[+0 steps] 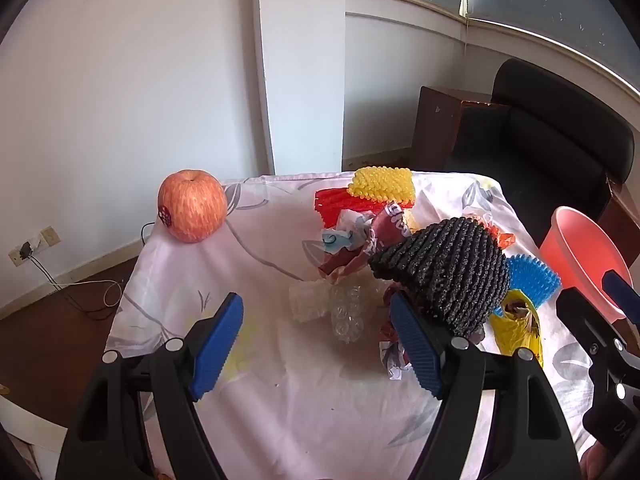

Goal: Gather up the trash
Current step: 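Move the left tool toward the black mesh sleeve while the right tool approaches the blue mesh sleeve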

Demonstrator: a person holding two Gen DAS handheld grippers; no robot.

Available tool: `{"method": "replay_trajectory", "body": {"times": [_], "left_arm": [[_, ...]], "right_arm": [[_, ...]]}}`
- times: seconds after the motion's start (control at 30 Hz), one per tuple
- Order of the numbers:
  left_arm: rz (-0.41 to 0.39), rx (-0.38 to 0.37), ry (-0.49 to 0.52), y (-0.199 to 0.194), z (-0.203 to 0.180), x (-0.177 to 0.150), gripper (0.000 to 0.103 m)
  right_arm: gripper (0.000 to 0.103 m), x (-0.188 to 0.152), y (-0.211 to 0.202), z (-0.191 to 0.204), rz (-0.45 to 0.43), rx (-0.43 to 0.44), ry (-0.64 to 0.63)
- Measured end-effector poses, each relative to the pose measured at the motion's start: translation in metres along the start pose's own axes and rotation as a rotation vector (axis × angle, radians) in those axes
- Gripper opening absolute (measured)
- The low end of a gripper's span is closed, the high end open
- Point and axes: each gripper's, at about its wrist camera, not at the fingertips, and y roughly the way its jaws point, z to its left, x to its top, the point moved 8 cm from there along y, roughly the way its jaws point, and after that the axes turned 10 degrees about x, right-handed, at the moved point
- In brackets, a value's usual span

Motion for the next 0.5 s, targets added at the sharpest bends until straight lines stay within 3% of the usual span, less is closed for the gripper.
{"method": "replay_trajectory", "body": {"times": [0.5], "left_arm": [[-0.004, -0.016, 0.013, -0.010, 0.005, -0.004, 0.068]], "right_arm": [[0.092, -0.008, -0.005, -0.001, 0.008, 0.019, 0.020]]}}
